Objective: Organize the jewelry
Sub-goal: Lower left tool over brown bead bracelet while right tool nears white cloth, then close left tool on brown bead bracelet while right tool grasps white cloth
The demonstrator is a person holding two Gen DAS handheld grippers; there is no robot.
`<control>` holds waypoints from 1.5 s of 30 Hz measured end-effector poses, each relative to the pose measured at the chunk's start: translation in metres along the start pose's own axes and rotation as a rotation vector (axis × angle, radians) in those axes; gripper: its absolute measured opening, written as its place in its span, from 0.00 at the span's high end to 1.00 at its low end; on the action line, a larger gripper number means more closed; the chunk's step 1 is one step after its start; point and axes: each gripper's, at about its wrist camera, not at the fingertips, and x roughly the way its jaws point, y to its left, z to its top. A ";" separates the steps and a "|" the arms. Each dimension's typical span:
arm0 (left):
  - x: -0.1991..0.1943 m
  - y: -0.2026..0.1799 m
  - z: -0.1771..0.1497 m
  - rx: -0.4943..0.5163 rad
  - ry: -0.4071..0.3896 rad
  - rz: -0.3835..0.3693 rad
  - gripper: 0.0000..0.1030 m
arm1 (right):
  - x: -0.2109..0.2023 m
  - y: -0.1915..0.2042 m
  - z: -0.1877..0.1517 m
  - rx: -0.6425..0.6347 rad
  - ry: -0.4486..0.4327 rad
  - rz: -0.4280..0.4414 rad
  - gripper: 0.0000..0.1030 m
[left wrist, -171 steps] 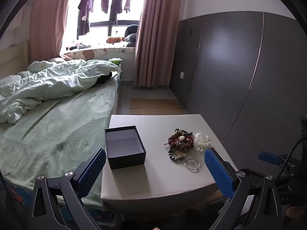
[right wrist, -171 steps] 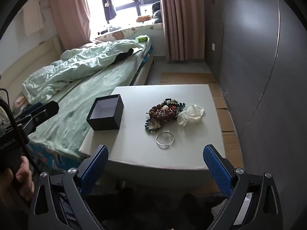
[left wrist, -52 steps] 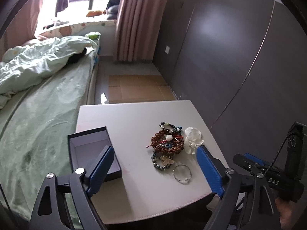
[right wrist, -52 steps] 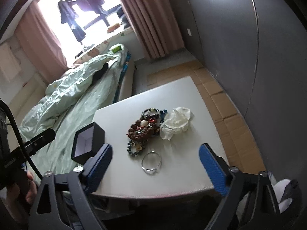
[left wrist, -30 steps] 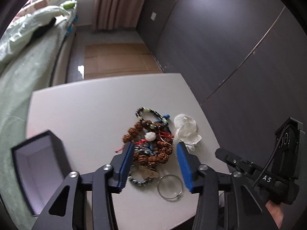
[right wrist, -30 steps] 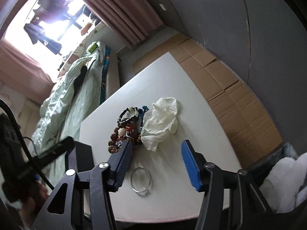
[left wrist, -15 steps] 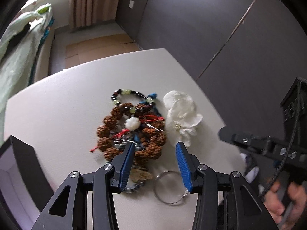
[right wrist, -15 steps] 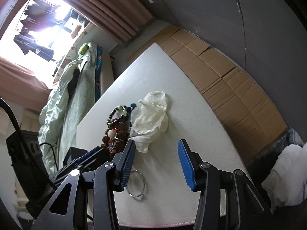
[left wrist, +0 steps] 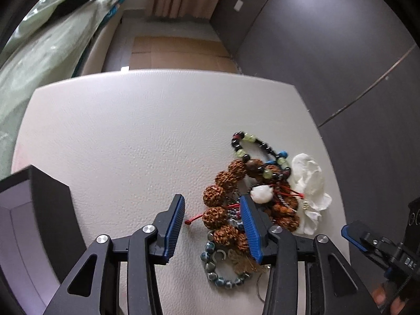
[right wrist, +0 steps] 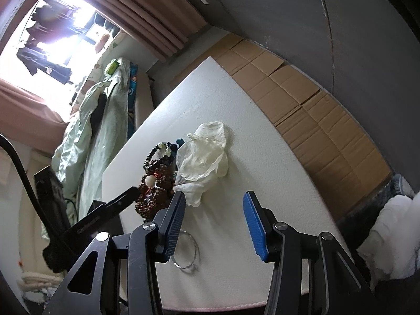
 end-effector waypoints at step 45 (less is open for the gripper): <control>-0.132 0.009 -0.009 -0.011 -0.326 -0.126 0.80 | 0.016 0.051 0.016 -0.091 -0.035 0.047 0.97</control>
